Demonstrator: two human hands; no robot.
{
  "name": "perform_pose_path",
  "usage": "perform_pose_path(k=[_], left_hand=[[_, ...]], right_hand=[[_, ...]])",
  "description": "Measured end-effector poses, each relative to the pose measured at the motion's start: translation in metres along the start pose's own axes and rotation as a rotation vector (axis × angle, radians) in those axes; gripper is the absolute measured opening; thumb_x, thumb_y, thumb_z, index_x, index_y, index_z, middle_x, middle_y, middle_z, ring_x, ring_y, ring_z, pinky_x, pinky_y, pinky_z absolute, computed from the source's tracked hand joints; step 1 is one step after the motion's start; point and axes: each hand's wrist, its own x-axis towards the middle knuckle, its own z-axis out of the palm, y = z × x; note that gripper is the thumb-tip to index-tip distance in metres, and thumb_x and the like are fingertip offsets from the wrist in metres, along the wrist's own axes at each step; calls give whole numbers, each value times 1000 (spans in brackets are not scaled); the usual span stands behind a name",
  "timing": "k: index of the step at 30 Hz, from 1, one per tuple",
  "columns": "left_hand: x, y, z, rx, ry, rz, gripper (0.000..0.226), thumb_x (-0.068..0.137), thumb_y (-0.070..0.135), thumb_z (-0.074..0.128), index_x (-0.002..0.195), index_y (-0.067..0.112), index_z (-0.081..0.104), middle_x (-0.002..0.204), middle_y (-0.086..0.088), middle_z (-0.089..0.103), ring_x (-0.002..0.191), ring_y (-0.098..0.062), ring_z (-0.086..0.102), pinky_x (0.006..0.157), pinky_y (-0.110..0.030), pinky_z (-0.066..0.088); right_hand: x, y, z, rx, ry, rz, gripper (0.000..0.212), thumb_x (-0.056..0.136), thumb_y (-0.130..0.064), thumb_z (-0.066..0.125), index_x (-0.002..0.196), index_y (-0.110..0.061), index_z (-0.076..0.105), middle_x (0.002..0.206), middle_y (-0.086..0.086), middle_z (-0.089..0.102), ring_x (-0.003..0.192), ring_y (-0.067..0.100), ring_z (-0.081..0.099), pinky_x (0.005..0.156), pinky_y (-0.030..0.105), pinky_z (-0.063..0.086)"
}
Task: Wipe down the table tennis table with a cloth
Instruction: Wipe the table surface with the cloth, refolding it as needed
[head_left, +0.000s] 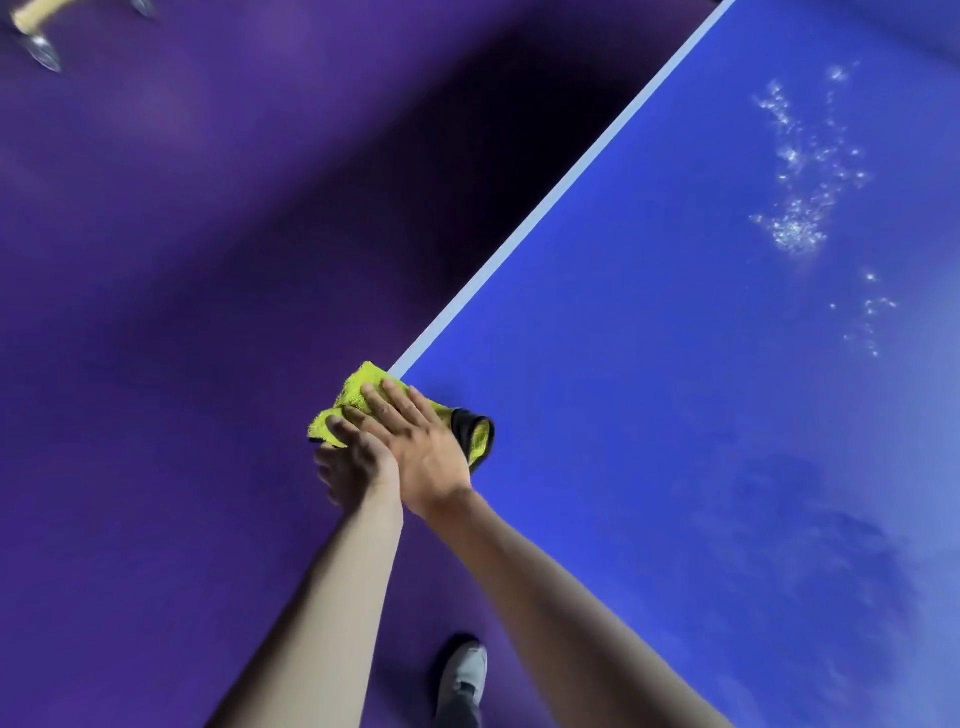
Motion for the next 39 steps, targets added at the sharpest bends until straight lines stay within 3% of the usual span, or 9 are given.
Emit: perform_pose_path(k=[1,3,12,18,23,27,34,37,39], left_hand=[[-1,-1,1,12,7,4,61,109,49,21,145,3,40,151,-23,40,140,-39,38,117,-49,24],[-7,-7,-3,78,-61,47,59,110,46,18,151,6,35,155,-22,35,143,-37,34,117,-47,21],[-14,-39,-13,219,-130,196,60,108,53,16,152,19,35,158,-9,36,147,-30,29,115,-50,26],[-29,-44,-19,234,-49,245,55,108,48,23,153,19,36,157,-12,35,142,-35,32,113,-50,27],[-66,-63,-6,371,-21,550,51,107,45,31,152,21,39,161,-8,33,143,-32,32,112,-52,27],[-103,-90,17,511,-116,805,46,106,41,40,146,20,45,152,-8,43,143,-29,34,113,-55,26],[-154,-154,28,766,-321,1167,39,103,36,52,138,18,57,148,-13,48,135,-36,44,104,-59,35],[-161,-169,26,792,-354,1283,36,103,35,53,135,19,59,146,-11,50,130,-37,49,101,-58,40],[-165,-174,24,784,-378,1319,42,104,45,42,134,20,59,146,-8,50,130,-34,50,102,-56,40]], right_hand=[[3,2,-4,27,-101,-63,57,107,-39,42,162,-35,29,173,-1,19,160,22,13,131,41,6],[17,33,-13,3,-10,-65,57,105,-31,45,161,-35,34,172,-4,23,160,21,18,130,41,5],[36,155,-48,129,141,675,67,100,-7,37,163,-30,29,173,1,18,161,33,4,129,54,4],[-50,48,-20,160,130,375,58,96,-16,48,153,-26,49,167,1,36,158,30,22,130,51,12],[-156,48,-27,94,46,322,61,93,-21,43,153,-32,48,166,-4,37,157,24,28,127,51,23],[-264,92,-43,68,168,658,74,89,-11,65,157,-32,43,169,-8,29,159,23,21,129,49,18],[-461,112,-52,86,339,1430,79,91,-3,63,159,-32,36,171,-2,26,159,31,19,125,61,19],[-445,99,-52,165,444,1675,79,90,-4,63,160,-29,37,171,4,26,158,35,19,123,64,18],[-400,79,-51,205,504,1647,82,85,-4,64,159,-29,39,171,4,27,158,34,19,124,63,17]])
